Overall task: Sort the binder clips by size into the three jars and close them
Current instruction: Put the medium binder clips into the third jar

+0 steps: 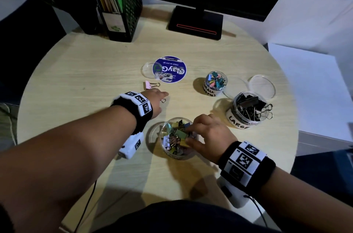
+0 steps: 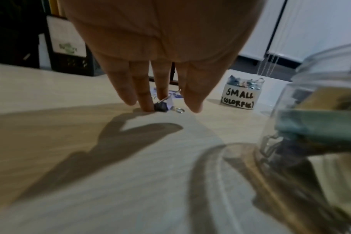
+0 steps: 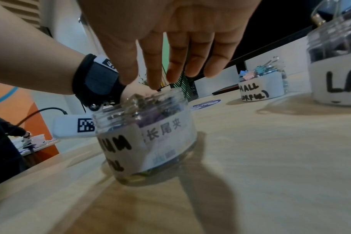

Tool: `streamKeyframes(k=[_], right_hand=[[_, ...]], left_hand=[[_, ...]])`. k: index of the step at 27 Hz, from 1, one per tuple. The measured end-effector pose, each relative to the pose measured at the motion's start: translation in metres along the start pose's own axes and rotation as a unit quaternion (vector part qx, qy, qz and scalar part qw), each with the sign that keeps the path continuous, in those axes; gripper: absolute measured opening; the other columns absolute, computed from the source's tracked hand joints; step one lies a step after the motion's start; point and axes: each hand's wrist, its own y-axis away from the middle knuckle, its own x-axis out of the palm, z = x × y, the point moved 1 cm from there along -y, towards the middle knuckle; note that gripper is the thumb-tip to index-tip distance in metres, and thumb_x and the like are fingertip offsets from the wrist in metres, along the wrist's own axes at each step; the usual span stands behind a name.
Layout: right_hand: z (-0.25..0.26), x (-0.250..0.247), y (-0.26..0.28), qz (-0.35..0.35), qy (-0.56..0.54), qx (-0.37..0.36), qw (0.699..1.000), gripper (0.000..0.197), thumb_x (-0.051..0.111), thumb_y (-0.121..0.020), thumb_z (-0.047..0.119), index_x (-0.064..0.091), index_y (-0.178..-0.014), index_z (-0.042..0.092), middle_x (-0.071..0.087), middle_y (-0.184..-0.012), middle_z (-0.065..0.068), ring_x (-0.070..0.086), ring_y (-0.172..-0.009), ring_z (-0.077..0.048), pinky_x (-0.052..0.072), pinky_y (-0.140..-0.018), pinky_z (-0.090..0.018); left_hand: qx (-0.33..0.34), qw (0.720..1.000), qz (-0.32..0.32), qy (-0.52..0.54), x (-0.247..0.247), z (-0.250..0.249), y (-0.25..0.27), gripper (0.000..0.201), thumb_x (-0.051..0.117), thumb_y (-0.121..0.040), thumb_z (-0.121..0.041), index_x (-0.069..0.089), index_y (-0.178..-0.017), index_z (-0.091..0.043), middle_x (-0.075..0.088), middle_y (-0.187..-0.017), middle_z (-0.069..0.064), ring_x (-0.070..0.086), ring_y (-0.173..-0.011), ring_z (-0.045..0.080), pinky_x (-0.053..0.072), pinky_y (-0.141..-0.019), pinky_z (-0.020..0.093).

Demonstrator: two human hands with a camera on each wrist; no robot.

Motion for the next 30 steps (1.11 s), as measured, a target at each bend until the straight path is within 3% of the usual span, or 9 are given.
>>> streamKeyframes(k=[4, 8, 12, 14, 16, 19, 22, 25, 30], right_hand=[[-0.007, 0.002, 0.004, -0.03, -0.01, 0.031, 0.999, 0.027, 0.054, -0.076, 0.023, 0.071, -0.097, 0.018, 0.068, -0.088, -0.004, 0.062, -0.077, -0.03, 0.051, -0.069, -0.037], [-0.011, 0.006, 0.007, -0.037, -0.018, 0.036, 0.998, 0.03, 0.054, -0.07, 0.014, 0.072, -0.095, 0.014, 0.069, -0.087, -0.005, 0.063, -0.077, -0.029, 0.052, -0.071, -0.036], [-0.012, 0.006, 0.007, -0.064, -0.02, 0.02, 0.998, 0.029, 0.057, -0.065, 0.01, 0.074, -0.088, 0.014, 0.07, -0.081, -0.003, 0.064, -0.07, -0.027, 0.053, -0.064, -0.031], [-0.013, 0.007, 0.008, -0.064, -0.024, 0.021, 0.997, 0.03, 0.056, -0.065, 0.01, 0.074, -0.088, 0.013, 0.071, -0.082, -0.004, 0.064, -0.07, -0.028, 0.053, -0.064, -0.032], [-0.013, 0.008, 0.007, -0.053, -0.031, 0.031, 0.998, 0.03, 0.055, -0.067, 0.011, 0.074, -0.09, 0.013, 0.071, -0.084, -0.005, 0.065, -0.074, -0.029, 0.053, -0.066, -0.034], [-0.014, 0.009, 0.006, -0.055, -0.04, 0.027, 0.997, 0.031, 0.055, -0.065, 0.012, 0.074, -0.089, 0.013, 0.07, -0.084, -0.005, 0.065, -0.075, -0.029, 0.053, -0.067, -0.034], [-0.015, 0.009, 0.007, -0.051, -0.045, 0.031, 0.997, 0.032, 0.055, -0.065, 0.013, 0.074, -0.09, 0.013, 0.07, -0.085, -0.006, 0.065, -0.076, -0.03, 0.053, -0.067, -0.036], [-0.014, 0.008, 0.007, -0.045, -0.036, 0.03, 0.998, 0.031, 0.056, -0.065, 0.013, 0.074, -0.09, 0.014, 0.071, -0.084, -0.005, 0.065, -0.075, -0.03, 0.053, -0.067, -0.035], [-0.011, 0.006, 0.003, -0.033, -0.038, 0.043, 0.998, 0.034, 0.05, -0.069, 0.01, 0.074, -0.093, 0.014, 0.071, -0.09, -0.006, 0.065, -0.08, -0.03, 0.053, -0.07, -0.035]], left_hand=[[-0.007, 1.0, -0.006, -0.01, -0.003, 0.002, -0.006, 0.038, 0.052, -0.092, -0.014, 0.052, -0.13, -0.018, 0.046, -0.132, 0.01, 0.048, -0.118, 0.029, 0.041, -0.096, 0.032], [-0.017, 1.0, -0.01, 0.011, -0.005, 0.011, 0.004, 0.028, 0.052, -0.09, -0.01, 0.063, -0.115, -0.017, 0.059, -0.121, 0.007, 0.055, -0.11, 0.025, 0.042, -0.088, 0.027], [-0.036, 0.986, -0.111, 0.121, -0.016, 0.012, 0.028, 0.02, 0.056, -0.09, -0.013, 0.07, -0.101, -0.018, 0.068, -0.109, -0.001, 0.059, -0.095, 0.016, 0.042, -0.082, 0.022], [-0.005, 0.97, -0.156, 0.188, -0.021, -0.002, 0.047, 0.015, 0.06, -0.088, -0.014, 0.072, -0.096, -0.021, 0.065, -0.099, -0.008, 0.055, -0.083, 0.008, 0.04, -0.079, 0.018], [0.057, 0.963, -0.156, 0.213, -0.02, -0.021, 0.067, 0.014, 0.063, -0.087, -0.017, 0.072, -0.095, -0.024, 0.059, -0.092, -0.014, 0.054, -0.082, 0.004, 0.043, -0.082, 0.02], [0.125, 0.975, -0.085, 0.162, -0.008, -0.041, 0.084, 0.019, 0.061, -0.088, -0.023, 0.069, -0.104, -0.027, 0.058, -0.1, -0.013, 0.055, -0.092, 0.005, 0.045, -0.089, 0.024], [0.13, 0.986, -0.025, 0.103, 0.008, -0.041, 0.081, 0.026, 0.06, -0.088, -0.026, 0.066, -0.113, -0.028, 0.059, -0.114, -0.009, 0.054, -0.106, 0.01, 0.042, -0.095, 0.029], [0.131, 0.985, -0.015, 0.109, 0.006, -0.038, 0.08, 0.035, 0.064, -0.085, -0.034, 0.061, -0.12, -0.032, 0.058, -0.118, -0.011, 0.053, -0.108, 0.01, 0.043, -0.095, 0.03], [0.1, 0.973, -0.041, 0.204, -0.017, -0.025, 0.073, 0.039, 0.068, -0.078, -0.047, 0.06, -0.115, -0.039, 0.056, -0.115, -0.014, 0.054, -0.094, 0.005, 0.044, -0.083, 0.027]])
